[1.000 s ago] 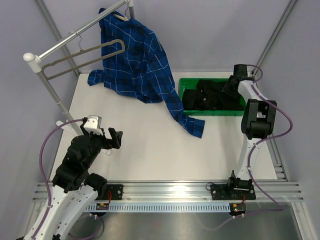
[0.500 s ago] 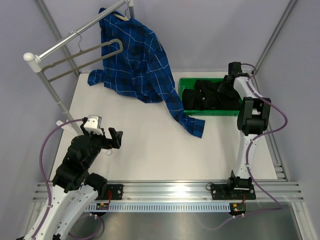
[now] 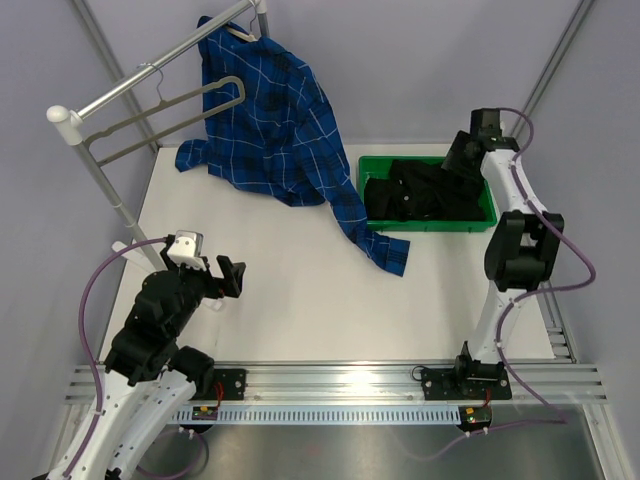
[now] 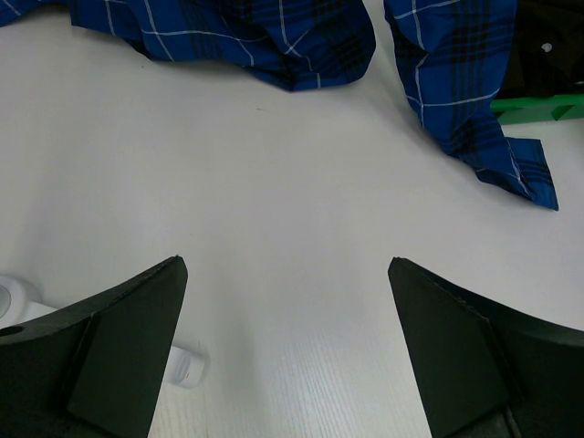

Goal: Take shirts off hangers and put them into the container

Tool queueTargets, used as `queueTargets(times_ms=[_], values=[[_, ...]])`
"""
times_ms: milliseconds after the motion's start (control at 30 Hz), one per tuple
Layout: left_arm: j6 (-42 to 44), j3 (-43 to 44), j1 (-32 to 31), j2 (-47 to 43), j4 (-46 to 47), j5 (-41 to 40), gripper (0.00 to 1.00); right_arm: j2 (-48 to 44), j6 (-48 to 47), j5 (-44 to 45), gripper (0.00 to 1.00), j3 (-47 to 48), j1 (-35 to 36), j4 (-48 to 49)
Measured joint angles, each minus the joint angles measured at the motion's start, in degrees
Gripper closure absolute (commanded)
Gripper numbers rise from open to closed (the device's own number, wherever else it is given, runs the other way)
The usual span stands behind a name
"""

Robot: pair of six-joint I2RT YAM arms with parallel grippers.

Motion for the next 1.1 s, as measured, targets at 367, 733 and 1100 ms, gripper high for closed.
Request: queueTargets(times_ms=[367,733,1100], values=[[-0.39,0.0,0.0,-0.31,-0.02,-0.37,0.01,-38.14,-1.09,0.09,0.0,-13.44,0.04,4.83],[-0.92,0.0,0.0,-2.34,-0.7,-4.15,0.01,-69.85,-1.33,0.98,0.01,-27.3,0.04,4.48],[-1.53,0.0,0.0,-4.04,-2.54,-8.48,0.01,-94.62,0.02,1.31,0.01,-37.24,1.33,3.8]])
